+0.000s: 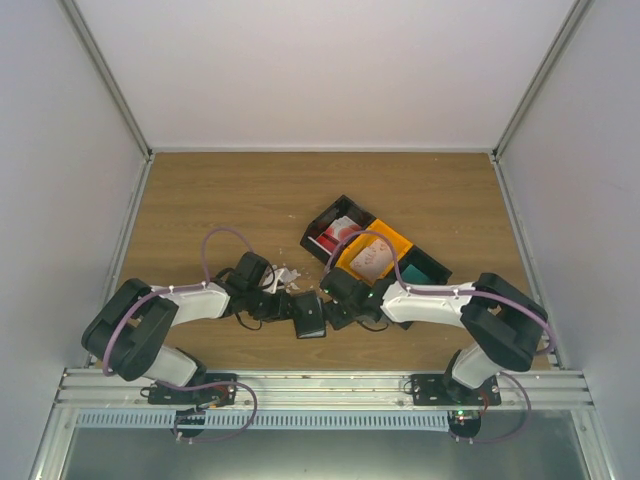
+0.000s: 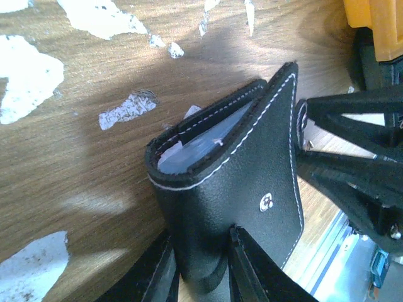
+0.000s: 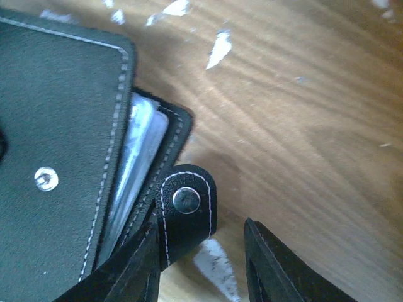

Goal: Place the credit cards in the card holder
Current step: Close the card holder at the center of the board.

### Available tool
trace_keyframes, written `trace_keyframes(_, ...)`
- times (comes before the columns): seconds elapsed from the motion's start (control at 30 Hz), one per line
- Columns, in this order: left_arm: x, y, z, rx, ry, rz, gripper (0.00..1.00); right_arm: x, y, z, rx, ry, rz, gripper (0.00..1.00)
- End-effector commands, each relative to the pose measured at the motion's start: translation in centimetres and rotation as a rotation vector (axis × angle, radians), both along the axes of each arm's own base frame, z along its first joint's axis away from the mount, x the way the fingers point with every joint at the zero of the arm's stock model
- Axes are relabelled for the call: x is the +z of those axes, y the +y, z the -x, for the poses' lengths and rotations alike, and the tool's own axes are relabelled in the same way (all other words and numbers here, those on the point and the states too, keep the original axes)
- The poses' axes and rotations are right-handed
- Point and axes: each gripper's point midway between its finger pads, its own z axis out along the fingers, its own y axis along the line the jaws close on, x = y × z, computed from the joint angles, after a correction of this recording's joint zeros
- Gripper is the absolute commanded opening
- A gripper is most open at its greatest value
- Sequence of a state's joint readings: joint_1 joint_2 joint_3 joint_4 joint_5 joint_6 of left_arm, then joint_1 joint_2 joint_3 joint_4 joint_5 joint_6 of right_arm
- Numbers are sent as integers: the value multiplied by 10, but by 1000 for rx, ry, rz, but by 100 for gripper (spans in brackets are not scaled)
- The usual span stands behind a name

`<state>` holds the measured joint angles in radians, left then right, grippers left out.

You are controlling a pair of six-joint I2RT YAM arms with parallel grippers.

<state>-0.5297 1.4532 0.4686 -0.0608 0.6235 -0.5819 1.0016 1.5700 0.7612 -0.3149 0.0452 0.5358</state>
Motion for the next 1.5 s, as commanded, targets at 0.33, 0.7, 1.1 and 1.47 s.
trace_keyframes(0.33,6,9,5,1,-23,-36,41,54,-24,-21,-271,-99,-46,44)
trace_keyframes(0.7,18,6,2,32,-58,14,47,61,-2,-24,-237,-8,-31,52)
trace_keyframes(1.1,24,6,-1,66,-91,46,50,27,9,-33,-228,40,143,50)
trace_keyframes(1.47,17,12,7,61,-95,33,50,21,-6,-27,-304,41,248,35)
